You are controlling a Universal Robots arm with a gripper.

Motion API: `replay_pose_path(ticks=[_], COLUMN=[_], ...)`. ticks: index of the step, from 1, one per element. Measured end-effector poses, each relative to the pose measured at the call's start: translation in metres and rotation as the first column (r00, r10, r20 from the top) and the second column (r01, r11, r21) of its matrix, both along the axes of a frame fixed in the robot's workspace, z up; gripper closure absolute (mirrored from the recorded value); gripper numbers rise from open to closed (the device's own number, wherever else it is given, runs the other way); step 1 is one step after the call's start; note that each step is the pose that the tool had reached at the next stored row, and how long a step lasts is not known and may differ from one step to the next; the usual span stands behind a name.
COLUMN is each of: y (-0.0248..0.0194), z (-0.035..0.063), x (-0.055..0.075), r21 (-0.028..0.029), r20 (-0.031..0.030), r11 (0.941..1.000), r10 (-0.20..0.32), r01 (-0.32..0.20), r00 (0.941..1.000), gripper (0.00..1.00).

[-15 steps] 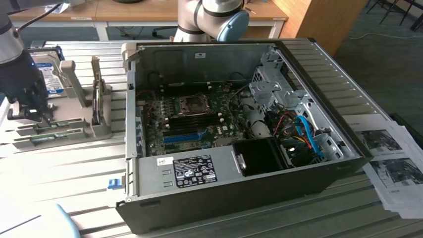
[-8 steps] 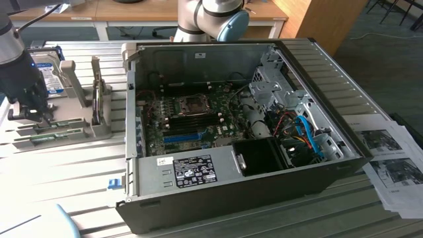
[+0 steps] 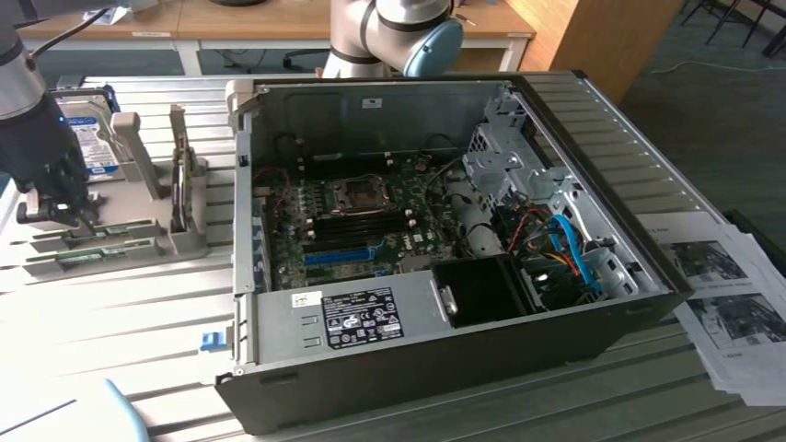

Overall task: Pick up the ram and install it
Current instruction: 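Pick up the ram and move it above insertion slot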

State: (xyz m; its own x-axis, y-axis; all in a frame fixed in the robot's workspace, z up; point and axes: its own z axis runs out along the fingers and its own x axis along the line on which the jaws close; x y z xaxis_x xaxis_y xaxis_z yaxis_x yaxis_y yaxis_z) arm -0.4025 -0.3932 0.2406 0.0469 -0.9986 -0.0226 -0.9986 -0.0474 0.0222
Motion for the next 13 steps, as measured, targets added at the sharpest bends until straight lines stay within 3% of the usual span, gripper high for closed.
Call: replay_pose_path(ticks=[13], y=[0.0], z=[-0.0153], x=[0.0], r21=[0.0002], r20=[0.0], r11=[1.0], r10=[0.0], r01=[0.0], r00=[1.0], gripper=[0.7])
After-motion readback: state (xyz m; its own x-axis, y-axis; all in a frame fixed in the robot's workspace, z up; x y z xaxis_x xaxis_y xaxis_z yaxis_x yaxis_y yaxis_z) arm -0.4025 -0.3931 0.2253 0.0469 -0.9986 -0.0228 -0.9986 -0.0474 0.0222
